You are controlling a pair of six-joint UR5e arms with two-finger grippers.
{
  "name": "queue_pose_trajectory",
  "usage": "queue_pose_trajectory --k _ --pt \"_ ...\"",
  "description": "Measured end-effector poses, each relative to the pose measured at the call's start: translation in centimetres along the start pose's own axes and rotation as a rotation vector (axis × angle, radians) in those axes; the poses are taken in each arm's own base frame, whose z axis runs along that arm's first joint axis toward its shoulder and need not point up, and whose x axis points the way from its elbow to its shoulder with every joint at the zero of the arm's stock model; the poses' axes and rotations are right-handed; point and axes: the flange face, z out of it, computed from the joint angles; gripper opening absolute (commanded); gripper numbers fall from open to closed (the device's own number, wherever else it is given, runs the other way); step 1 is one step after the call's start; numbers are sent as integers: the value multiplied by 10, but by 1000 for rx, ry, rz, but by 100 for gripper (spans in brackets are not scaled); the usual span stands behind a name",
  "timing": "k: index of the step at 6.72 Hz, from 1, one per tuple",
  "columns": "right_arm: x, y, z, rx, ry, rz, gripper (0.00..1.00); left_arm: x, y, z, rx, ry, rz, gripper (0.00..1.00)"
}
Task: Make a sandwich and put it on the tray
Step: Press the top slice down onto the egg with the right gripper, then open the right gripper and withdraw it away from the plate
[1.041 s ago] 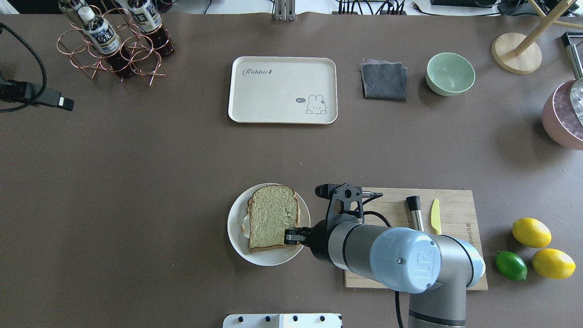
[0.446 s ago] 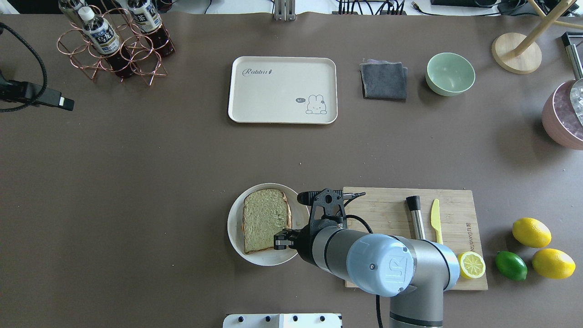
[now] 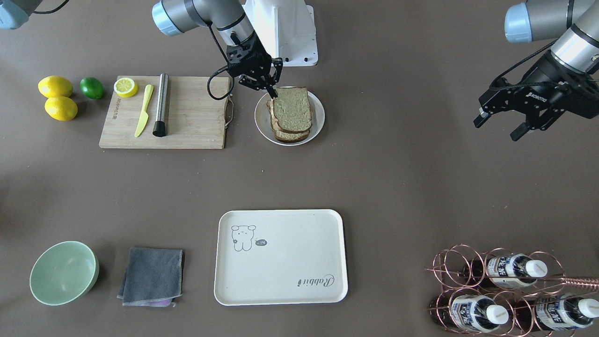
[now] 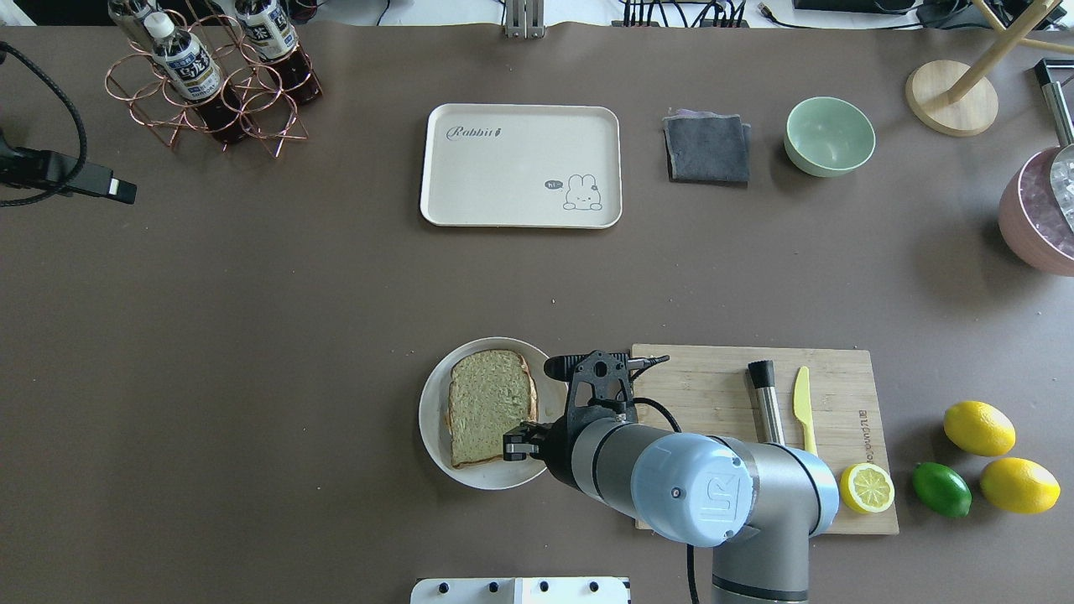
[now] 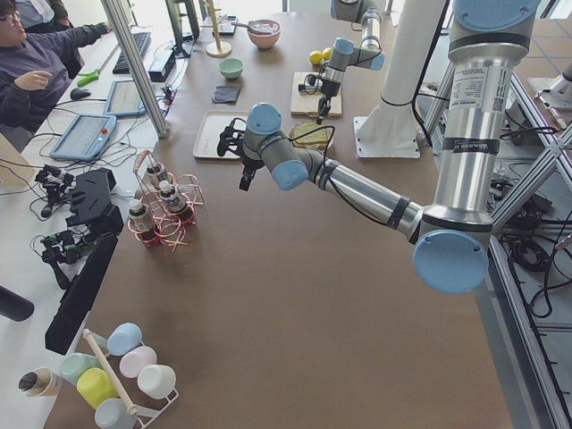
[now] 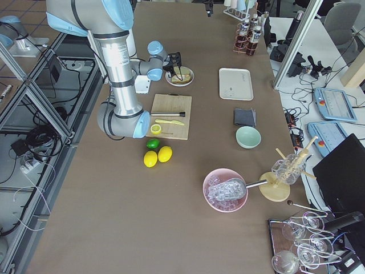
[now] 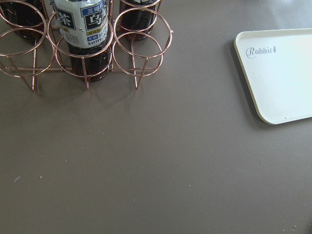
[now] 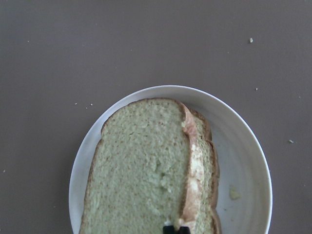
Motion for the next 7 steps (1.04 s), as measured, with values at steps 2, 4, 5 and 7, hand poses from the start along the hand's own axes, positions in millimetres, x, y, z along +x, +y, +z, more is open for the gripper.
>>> queue_pose_trajectory --k 2,4,5,7 --pt "0 2 2 6 6 -4 100 0 0 0 0 -1 -1 99" --pt "1 -1 0 39 9 -3 100 -1 0 0 -1 -1 -2 99" --pt "9 -14 -9 63 13 9 100 -1 0 1 -2 -1 -2 99" --pt "68 -61 -36 90 88 50 100 1 0 0 -1 0 -7 99"
